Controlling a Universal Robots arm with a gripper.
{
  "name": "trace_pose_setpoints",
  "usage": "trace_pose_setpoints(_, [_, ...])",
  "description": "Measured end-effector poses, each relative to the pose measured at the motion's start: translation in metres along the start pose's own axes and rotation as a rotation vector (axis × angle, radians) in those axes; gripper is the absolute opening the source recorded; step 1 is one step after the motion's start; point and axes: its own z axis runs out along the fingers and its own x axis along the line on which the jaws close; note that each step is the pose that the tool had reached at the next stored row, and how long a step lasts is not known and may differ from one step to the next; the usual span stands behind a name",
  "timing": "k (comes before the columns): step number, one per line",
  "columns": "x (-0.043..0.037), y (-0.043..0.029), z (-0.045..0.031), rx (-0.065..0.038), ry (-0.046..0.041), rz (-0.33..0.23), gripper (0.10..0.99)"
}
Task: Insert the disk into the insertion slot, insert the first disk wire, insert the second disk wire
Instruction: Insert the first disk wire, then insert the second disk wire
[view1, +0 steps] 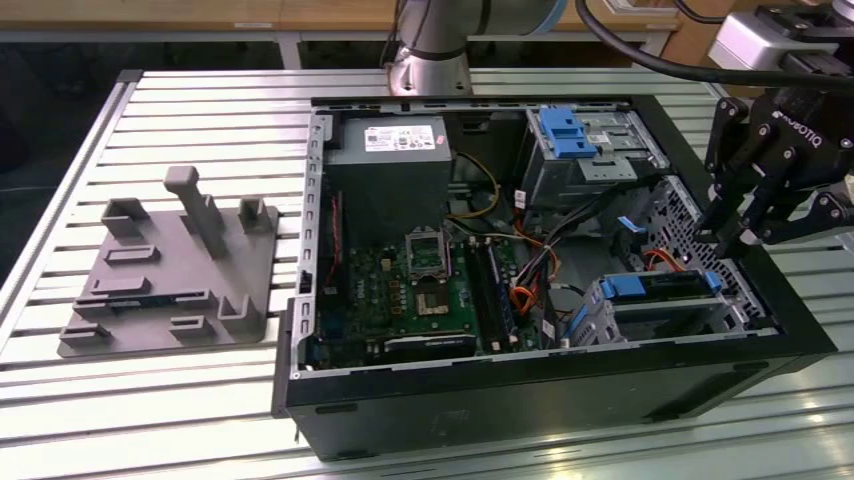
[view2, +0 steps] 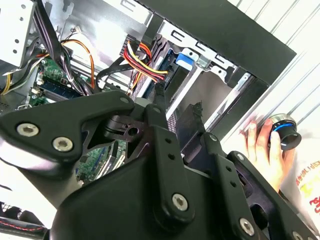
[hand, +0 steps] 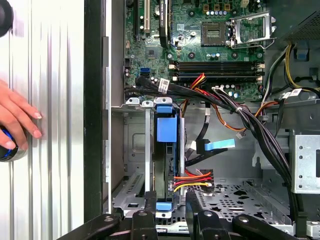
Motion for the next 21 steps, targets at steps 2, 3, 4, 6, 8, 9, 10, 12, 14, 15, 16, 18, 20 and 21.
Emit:
trace_pose_setpoints(2, [0.0,0.0,0.0,0.0,0.0004,0.0,0.365])
trace_pose_setpoints(3, [0.0,0.0,0.0,0.0,0.0003,0.0,0.365])
trace_pose_setpoints(4, [0.0,0.0,0.0,0.0,0.0004,0.0,0.365])
trace_pose_setpoints(6, [0.0,0.0,0.0,0.0,0.0004,0.0,0.365])
trace_pose_setpoints(8, [0.0,0.0,0.0,0.0,0.0004,0.0,0.365])
trace_pose_setpoints(9, [0.0,0.0,0.0,0.0,0.0005,0.0,0.365])
trace_pose_setpoints(10, [0.0,0.0,0.0,0.0,0.0006,0.0,0.365])
trace_pose_setpoints(12, [0.0,0.0,0.0,0.0,0.0006,0.0,0.365])
trace_pose_setpoints(14, [-0.0001,-0.0015,0.0,-0.002,0.0008,0.0,0.365])
trace_pose_setpoints(15, [-0.0005,-0.0031,-0.0001,-0.008,0.0009,-0.001,0.365])
trace_pose_setpoints(16, [-0.0015,-0.0044,-0.0001,-0.013,0.0009,-0.001,0.365])
trace_pose_setpoints(18, [-0.0058,-0.0061,-0.0003,-0.022,0.0013,-0.001,0.365])
trace_pose_setpoints(20, [-0.0139,-0.0061,-0.0008,-0.026,0.0035,-0.002,0.365])
trace_pose_setpoints(21, [-0.0188,-0.006,-0.0009,-0.026,0.0056,-0.001,0.365])
